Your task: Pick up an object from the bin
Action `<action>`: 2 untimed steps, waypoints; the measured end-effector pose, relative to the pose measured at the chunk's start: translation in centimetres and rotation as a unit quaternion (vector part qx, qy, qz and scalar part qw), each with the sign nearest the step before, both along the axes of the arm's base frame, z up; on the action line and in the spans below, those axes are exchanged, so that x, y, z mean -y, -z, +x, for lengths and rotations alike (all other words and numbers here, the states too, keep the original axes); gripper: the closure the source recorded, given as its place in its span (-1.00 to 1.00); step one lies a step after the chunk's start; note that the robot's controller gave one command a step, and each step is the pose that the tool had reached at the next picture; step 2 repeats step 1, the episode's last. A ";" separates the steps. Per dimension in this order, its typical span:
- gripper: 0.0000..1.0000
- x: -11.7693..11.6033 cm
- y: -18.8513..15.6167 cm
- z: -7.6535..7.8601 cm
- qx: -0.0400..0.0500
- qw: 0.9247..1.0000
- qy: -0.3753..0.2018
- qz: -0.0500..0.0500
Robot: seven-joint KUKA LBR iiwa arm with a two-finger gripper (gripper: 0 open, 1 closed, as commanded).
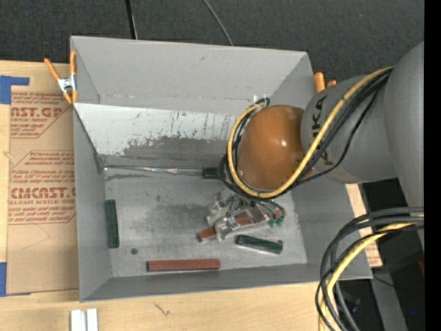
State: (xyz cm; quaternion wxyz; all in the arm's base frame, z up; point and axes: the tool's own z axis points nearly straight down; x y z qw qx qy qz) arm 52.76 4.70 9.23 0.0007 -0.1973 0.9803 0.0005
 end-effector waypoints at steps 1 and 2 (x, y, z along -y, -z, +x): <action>1.00 0.4 -14.4 0.2 0.001 1.000 0.015 0.000; 1.00 0.4 -14.4 0.2 0.001 1.000 0.015 0.000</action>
Offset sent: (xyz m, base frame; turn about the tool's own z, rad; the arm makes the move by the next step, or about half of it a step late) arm 0.0000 0.0000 0.0000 0.0000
